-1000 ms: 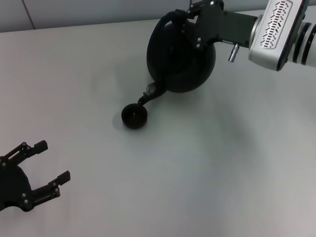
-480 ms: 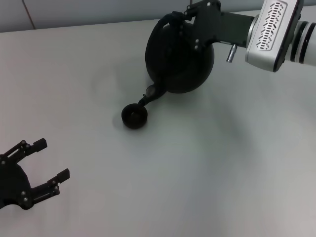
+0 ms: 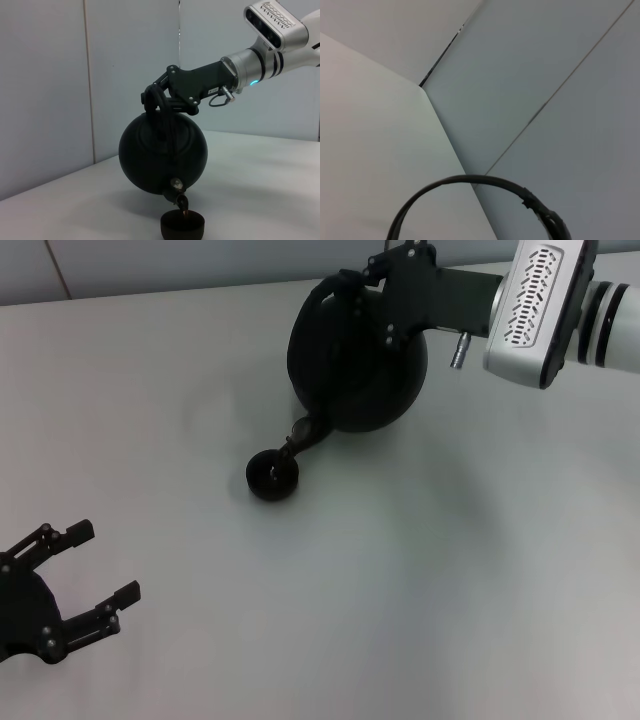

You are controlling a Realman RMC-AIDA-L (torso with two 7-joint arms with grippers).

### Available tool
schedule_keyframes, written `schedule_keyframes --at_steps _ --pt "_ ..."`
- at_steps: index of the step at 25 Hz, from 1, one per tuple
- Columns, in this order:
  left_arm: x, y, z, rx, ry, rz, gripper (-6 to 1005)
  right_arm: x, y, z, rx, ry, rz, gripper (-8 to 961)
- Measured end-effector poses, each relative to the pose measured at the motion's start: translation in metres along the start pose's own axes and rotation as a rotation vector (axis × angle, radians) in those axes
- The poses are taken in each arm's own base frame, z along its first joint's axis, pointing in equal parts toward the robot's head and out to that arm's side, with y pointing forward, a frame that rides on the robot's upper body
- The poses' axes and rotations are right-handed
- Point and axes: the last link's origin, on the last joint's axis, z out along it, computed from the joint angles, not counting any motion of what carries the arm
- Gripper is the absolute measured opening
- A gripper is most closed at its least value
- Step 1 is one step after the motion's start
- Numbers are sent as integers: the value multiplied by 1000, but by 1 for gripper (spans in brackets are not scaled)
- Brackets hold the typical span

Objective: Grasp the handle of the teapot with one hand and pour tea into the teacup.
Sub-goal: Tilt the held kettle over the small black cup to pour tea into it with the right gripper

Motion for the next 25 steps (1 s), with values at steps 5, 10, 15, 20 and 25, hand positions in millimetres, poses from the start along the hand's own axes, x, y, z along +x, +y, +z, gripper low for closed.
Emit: schedule_keyframes --at_steps 5,10,15,20,25 --pt "0 0 0 1 0 0 856 -1 -1 1 -1 -3 -9 85" --pt "0 -1 0 4 2 1 856 -3 -2 3 -2 -6 -22 84" --pt "1 -2 0 10 4 0 856 -4 -2 4 -2 -9 -26 83" --pt "1 -2 0 10 5 1 856 -5 -2 5 -8 -11 -31 85" --pt "1 -2 0 10 5 1 856 -5 0 6 -22 -10 -40 86"
